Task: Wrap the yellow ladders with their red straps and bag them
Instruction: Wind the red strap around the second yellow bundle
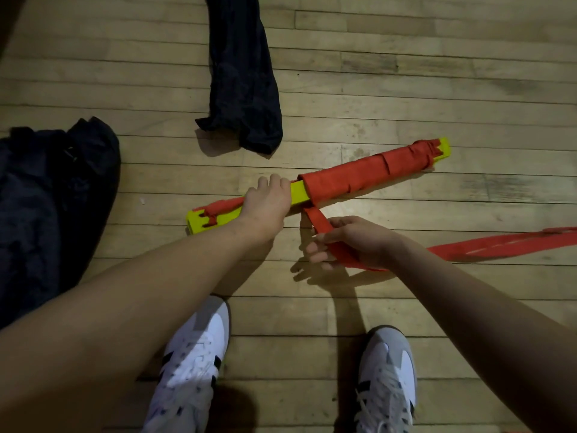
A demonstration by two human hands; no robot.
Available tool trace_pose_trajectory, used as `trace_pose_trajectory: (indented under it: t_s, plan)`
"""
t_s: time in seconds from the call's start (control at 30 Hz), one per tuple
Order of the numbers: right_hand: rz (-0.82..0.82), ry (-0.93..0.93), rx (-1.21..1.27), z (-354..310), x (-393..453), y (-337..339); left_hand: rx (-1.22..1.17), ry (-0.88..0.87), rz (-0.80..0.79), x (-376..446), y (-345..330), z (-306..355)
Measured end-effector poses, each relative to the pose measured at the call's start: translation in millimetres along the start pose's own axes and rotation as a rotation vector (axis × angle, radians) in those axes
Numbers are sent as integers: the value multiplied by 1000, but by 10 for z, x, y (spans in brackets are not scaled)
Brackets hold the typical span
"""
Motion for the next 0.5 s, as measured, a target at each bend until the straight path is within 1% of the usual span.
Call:
trace_pose_trajectory:
  t_s: [0.1, 0.23, 0.37, 0.43, 0.5]
  plan:
    - [-8, 9, 60, -25, 0, -26, 14, 23, 12, 75, 93, 19]
    - [15, 30, 84, -60, 47, -44, 105, 9, 87, -25, 15, 80]
    - [57, 20, 100, -18, 137, -79, 151, -167, 148, -131, -105, 71]
    - [79, 14, 99, 27, 150, -98, 145, -255, 153, -206, -130, 84]
    - [87, 22, 86, 61, 150, -108, 80, -256, 123, -288, -180, 79]
Point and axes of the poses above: each hand's wrist, its own x-axis towards the middle knuckle, its own y-axis out of the back of the hand, z = x × y, the point moved 2 cm from there along x, towards the middle knuckle, and after that the axes turned 3 degrees about -x, right-handed, at the moved point
